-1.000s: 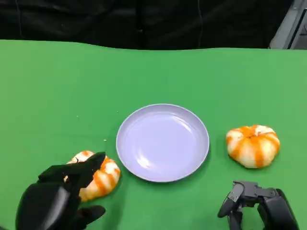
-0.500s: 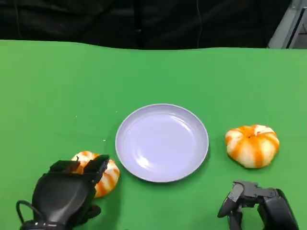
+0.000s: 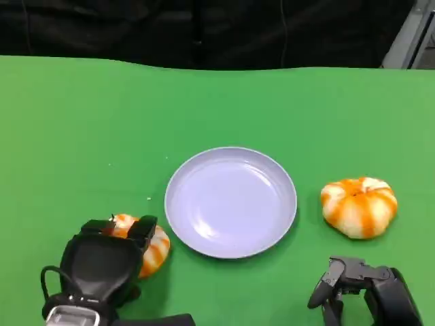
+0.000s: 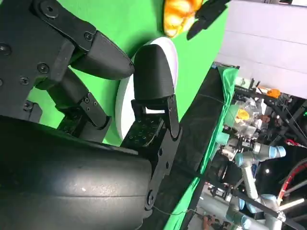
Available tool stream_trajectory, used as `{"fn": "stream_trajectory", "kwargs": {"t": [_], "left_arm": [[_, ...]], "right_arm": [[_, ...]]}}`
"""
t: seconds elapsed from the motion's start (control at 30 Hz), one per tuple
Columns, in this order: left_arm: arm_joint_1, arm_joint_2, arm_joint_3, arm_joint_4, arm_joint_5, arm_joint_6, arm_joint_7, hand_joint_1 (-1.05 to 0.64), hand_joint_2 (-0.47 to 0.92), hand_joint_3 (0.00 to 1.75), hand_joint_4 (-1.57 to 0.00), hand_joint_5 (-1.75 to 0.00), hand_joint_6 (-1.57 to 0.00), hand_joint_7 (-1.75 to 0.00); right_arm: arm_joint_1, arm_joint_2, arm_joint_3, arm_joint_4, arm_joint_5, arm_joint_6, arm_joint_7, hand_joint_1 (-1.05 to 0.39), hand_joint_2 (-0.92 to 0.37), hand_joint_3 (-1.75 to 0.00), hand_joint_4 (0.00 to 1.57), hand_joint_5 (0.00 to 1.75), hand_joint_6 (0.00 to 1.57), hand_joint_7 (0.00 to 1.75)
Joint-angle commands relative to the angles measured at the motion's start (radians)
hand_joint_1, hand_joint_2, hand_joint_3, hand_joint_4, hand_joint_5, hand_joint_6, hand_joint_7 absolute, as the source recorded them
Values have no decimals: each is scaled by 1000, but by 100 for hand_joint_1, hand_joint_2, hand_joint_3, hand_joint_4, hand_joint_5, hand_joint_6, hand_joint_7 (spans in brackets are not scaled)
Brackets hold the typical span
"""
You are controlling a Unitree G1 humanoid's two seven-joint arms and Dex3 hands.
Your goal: Grasp the bread from the table and place it into the plate.
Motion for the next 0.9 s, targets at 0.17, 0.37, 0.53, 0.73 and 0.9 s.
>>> {"fn": "stream_trajectory", "kwargs": {"t": [0.17,0.37,0.53,0.73,0.9], "left_arm": [[-47,38,-45,72,-28,30,-4,-51,88,0,-45,-10,-35,-1],[-47,69,-45,114,-137,-67,65,-25,92,5,-84,-81,-92,-4],[-14,98,3,133,-240,-243,370,-14,89,43,-80,-163,-111,-48],[-4,126,18,143,-226,-303,590,-12,67,72,-87,-155,-95,-92],[-1,133,28,139,-239,-338,678,-13,58,88,-92,-149,-95,-93]], "right_arm": [[4,-8,-2,-4,7,0,-2,-22,-3,-170,123,159,113,130],[2,-6,-5,-7,-8,-3,-17,-25,-4,-170,123,160,113,131],[1,-6,-3,-5,0,4,-9,-25,-5,-169,123,160,113,131],[1,-3,-3,-4,13,8,-3,-24,-5,-168,123,159,113,131],[-2,-5,-2,1,18,4,3,-24,-4,-169,124,159,113,131]]}}
